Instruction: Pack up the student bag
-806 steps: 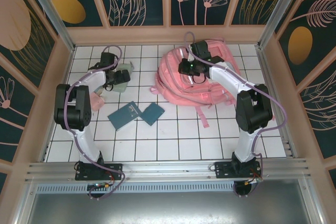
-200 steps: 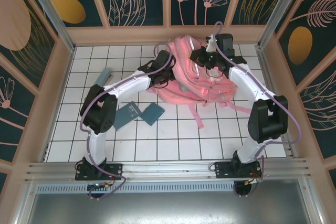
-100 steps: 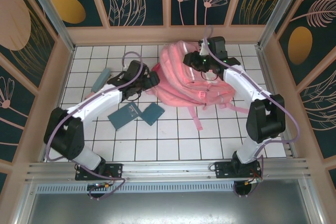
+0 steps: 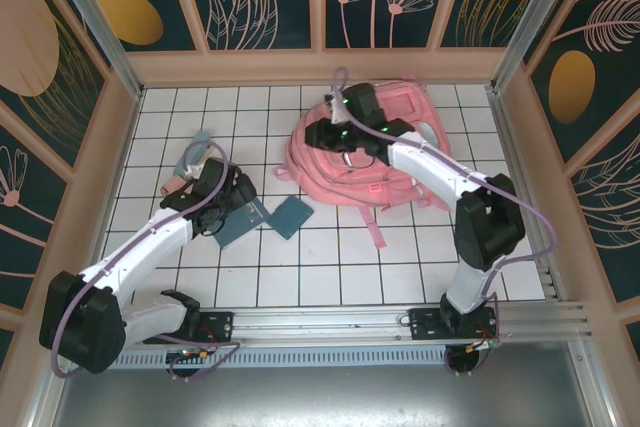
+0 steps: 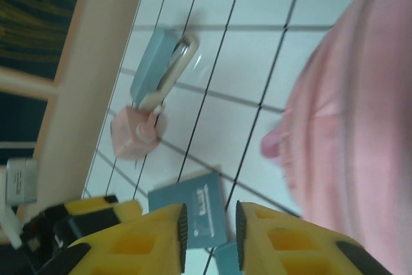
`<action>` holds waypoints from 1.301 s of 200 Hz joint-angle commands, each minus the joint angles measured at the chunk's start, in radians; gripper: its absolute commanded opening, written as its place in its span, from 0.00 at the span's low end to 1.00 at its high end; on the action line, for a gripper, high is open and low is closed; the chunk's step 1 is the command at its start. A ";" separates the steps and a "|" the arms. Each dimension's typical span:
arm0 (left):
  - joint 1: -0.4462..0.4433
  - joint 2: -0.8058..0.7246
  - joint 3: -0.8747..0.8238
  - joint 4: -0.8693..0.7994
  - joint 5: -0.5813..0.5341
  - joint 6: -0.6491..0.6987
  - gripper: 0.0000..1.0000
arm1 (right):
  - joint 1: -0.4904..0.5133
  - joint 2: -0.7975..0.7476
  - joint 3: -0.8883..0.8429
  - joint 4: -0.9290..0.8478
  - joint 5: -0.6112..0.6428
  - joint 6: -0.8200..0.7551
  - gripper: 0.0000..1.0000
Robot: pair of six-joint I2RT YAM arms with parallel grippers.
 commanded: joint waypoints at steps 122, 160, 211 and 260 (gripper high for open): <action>0.063 -0.203 -0.326 0.083 0.100 -0.172 0.82 | 0.278 0.369 0.104 0.037 0.021 -0.007 0.24; 0.063 -0.195 -0.370 0.138 0.109 -0.163 0.77 | 0.279 0.412 0.146 -0.003 0.069 -0.042 0.28; 0.063 -0.164 -0.415 0.211 0.133 -0.152 0.76 | 0.300 0.518 0.230 -0.054 0.089 -0.072 0.42; 0.062 -0.149 -0.443 0.313 0.207 -0.134 0.74 | 0.324 0.555 0.246 -0.076 0.089 -0.078 0.38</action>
